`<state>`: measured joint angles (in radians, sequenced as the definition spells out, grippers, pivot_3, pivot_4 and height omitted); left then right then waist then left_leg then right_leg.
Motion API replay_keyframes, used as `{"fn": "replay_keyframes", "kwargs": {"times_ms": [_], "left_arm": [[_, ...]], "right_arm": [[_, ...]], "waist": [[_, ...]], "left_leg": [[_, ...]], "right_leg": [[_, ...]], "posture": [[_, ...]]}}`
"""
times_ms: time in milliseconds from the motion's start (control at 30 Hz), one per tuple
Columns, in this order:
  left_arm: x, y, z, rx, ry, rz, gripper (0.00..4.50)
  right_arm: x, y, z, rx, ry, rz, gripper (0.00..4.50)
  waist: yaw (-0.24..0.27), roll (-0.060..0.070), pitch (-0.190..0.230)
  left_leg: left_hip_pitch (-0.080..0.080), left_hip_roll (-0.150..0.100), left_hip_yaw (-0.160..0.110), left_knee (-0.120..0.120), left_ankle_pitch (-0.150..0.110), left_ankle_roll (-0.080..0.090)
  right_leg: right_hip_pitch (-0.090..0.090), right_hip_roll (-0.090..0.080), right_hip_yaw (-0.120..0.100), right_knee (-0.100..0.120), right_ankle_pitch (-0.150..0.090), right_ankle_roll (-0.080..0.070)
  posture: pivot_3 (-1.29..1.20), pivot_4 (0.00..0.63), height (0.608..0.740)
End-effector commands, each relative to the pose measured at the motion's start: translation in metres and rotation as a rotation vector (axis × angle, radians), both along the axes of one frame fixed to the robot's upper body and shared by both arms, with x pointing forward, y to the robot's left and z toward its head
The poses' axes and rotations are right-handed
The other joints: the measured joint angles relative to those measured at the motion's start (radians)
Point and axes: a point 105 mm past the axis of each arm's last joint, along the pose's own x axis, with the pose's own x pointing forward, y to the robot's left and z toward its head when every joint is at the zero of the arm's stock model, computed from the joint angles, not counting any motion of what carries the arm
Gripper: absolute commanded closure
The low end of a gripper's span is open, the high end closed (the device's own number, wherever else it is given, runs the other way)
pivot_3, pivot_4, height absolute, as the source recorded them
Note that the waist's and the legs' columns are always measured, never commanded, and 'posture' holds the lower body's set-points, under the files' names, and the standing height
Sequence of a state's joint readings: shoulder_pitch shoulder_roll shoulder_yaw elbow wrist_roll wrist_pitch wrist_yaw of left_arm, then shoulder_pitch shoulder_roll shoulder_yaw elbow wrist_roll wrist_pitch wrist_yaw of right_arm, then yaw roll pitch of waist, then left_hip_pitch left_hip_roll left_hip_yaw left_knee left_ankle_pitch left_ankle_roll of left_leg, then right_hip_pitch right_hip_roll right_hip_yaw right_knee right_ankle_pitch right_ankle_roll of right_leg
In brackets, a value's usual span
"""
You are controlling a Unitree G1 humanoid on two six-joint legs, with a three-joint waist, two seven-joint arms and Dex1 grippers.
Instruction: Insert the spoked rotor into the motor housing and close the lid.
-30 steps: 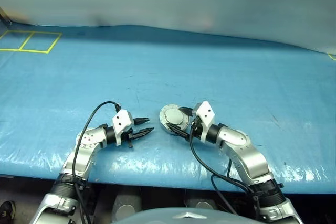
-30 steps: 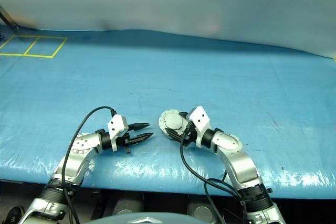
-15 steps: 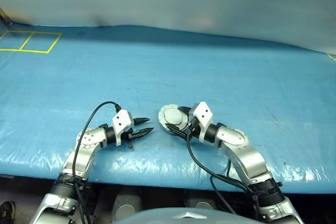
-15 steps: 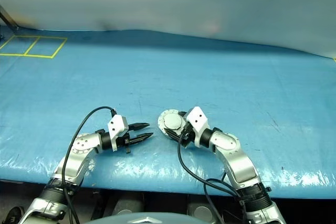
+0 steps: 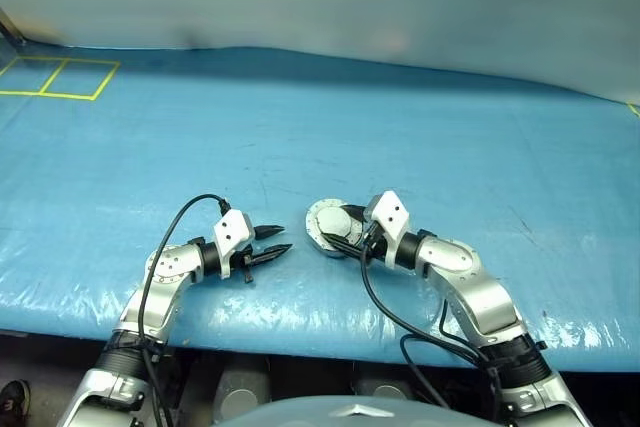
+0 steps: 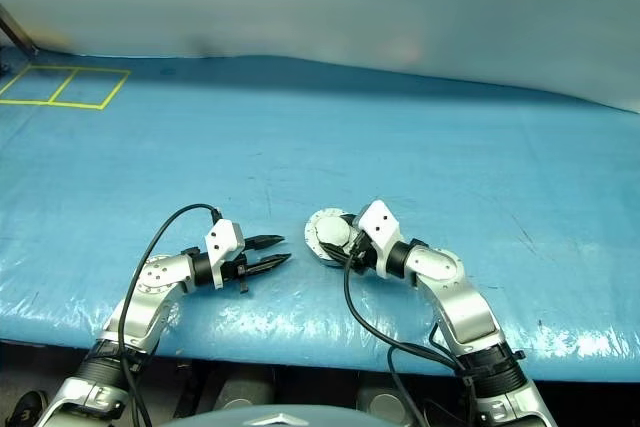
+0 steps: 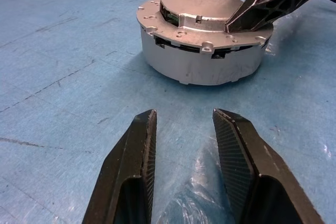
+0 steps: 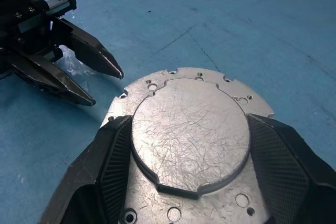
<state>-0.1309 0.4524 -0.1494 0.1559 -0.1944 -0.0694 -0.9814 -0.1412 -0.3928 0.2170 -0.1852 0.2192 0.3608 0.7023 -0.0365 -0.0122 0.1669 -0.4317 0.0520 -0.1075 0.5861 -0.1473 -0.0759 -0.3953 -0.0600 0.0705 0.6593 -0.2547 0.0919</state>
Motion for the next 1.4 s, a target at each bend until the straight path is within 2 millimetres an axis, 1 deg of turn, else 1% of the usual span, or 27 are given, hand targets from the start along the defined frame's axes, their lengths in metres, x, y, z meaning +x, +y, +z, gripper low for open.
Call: {"fn": "replay_keyframes", "kwargs": {"times_ms": [33,233,400,767,1167,1400], "left_arm": [[0.002,-0.003,0.005,-0.006,-0.025,-0.007,2.70],[0.002,-0.003,0.004,-0.008,-0.022,-0.005,2.70],[0.002,-0.003,0.004,-0.007,-0.023,-0.004,2.70],[0.001,-0.004,0.004,-0.007,-0.023,-0.008,2.70],[0.000,-0.004,0.003,-0.009,-0.019,-0.002,2.70],[0.000,-0.003,0.001,-0.010,-0.015,0.003,2.70]], "right_arm": [[0.001,0.003,0.024,0.039,-0.062,0.043,1.47],[0.002,0.005,0.031,0.048,-0.067,0.057,1.47],[0.003,0.001,0.022,-0.066,-0.104,0.061,1.47],[0.009,-0.007,0.022,-0.087,-0.101,0.043,1.47],[0.008,0.000,0.010,-0.101,-0.061,0.041,1.47],[0.008,-0.005,0.001,-0.166,-0.056,0.038,1.47]], "waist": [[0.000,0.000,0.000],[-0.001,0.000,0.000],[0.000,0.000,0.000],[0.000,0.000,0.000],[-0.001,0.000,0.000],[-0.003,0.000,0.000]], "left_leg": [[0.000,0.000,0.000,0.000,0.000,0.000],[0.000,0.000,0.000,0.000,0.000,0.000],[0.000,0.000,0.000,0.000,0.000,0.000],[0.000,0.000,0.000,0.000,0.000,0.000],[0.000,0.000,0.000,0.000,0.000,0.000],[0.001,0.000,0.000,0.000,0.000,0.000]], "right_leg": [[0.000,0.000,0.000,0.000,0.000,0.000],[0.000,0.000,0.000,0.000,0.000,0.000],[0.000,0.000,0.000,0.000,0.000,0.000],[0.000,0.000,0.000,0.000,0.000,0.000],[0.000,0.000,0.000,0.000,0.000,0.000],[0.000,0.000,0.000,0.000,0.000,0.000]], "posture": [[0.00,0.150,0.740],[0.00,0.150,0.740],[0.00,0.150,0.740],[0.00,0.150,0.740],[0.00,0.150,0.740],[0.00,0.150,0.740]]}}
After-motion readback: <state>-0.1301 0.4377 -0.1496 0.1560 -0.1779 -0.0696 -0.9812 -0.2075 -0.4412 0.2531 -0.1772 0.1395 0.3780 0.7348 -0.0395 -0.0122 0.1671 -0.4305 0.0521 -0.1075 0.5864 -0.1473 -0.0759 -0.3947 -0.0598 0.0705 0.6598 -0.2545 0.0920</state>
